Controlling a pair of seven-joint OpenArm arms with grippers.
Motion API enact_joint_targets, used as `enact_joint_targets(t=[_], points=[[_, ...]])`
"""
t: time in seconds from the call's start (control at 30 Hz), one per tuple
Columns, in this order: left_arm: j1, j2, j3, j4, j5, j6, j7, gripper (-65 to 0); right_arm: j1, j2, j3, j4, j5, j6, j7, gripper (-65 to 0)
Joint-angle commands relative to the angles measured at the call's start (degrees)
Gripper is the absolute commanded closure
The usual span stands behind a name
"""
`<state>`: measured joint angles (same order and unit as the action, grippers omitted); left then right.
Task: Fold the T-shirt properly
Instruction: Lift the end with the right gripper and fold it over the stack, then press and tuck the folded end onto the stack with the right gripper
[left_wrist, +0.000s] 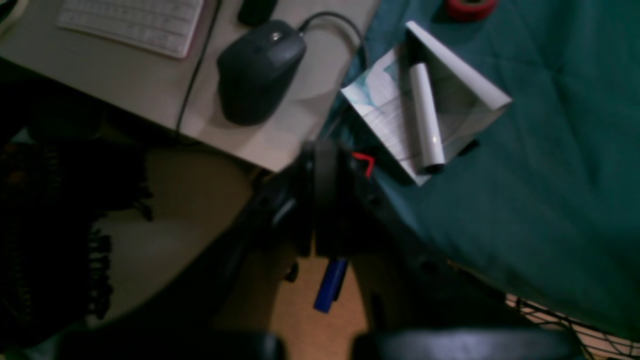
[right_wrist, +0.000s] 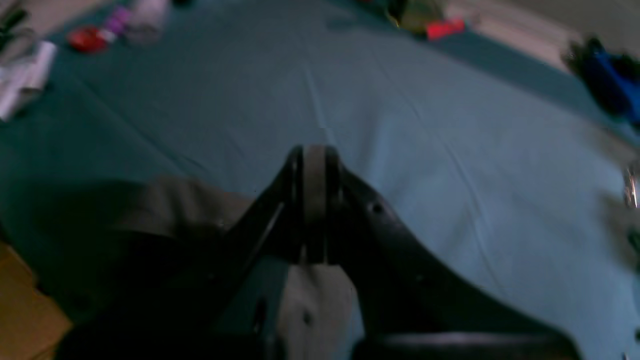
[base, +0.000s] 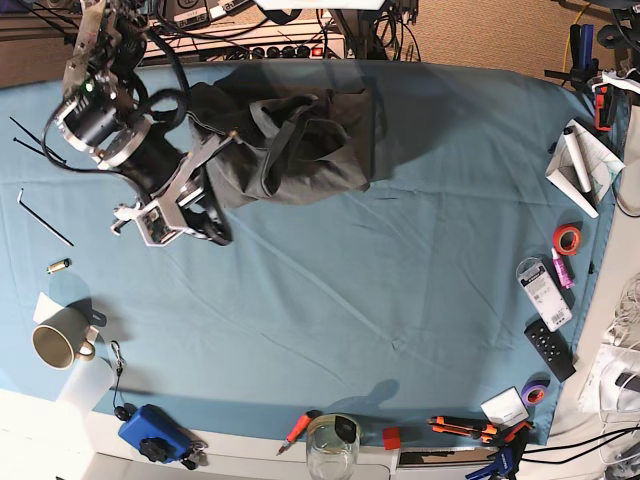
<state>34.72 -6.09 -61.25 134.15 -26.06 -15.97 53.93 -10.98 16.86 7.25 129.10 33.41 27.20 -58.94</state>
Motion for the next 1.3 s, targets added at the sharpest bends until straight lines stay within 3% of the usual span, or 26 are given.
enact_joint_targets(t=[0.0,0.13,0.23,0.33,0.5,0.67,0.8,0.9,1.17,1.27], points=[[0.5,-0.6,-0.4,0.9,-0.4,0.2,-1.2,0.0,1.6,0.6,0.3,-1.5,-0.5,-0.6,1.3,0.0],[0.5,-0.6,-0.4,0.9,-0.4,0.2,-1.2,0.0,5.6,0.6,0.3,-11.8,0.5,-0.5,-1.6,0.0],[0.5,-0.6,-0.4,0.9,-0.4,0.2,-1.2,0.0,8.1,0.6,0.3,-16.6,4.3,2.2,-6.4,0.0],[0.5,-0.6,-0.4,0.9,-0.4,0.2,-1.3,0.0,8.1,0.7,0.3,-17.2,9.8,5.4,-11.0,0.0],[0.5,-0.6,-0.4,0.9,-0.4,0.2,-1.4,0.0,5.1,1.7,0.2,-17.2,13.4,6.2,-15.5,0.0],[0.5,-0.6,-0.4,0.9,-0.4,0.2,-1.4,0.0,1.3,4.3,0.3,-17.0,21.9,8.5,-20.8,0.0],[0.5,-0.6,-0.4,0.9,-0.4,0.2,-1.4,0.0,-0.2,6.3,0.3,-15.7,30.1,11.4,-21.1,0.0],[0.5,-0.6,-0.4,0.9,-0.4,0.2,-1.4,0.0,-0.8,6.9,0.3,-14.1,32.9,12.3,-21.1,0.0],[0.5,-0.6,-0.4,0.9,-0.4,0.2,-1.4,0.0,-3.8,8.8,0.2,-12.8,34.2,12.8,-21.1,0.0],[0.5,-0.6,-0.4,0.9,-0.4,0.2,-1.4,0.0,-5.6,8.9,0.2,-12.8,37.7,12.8,-21.1,0.0]])
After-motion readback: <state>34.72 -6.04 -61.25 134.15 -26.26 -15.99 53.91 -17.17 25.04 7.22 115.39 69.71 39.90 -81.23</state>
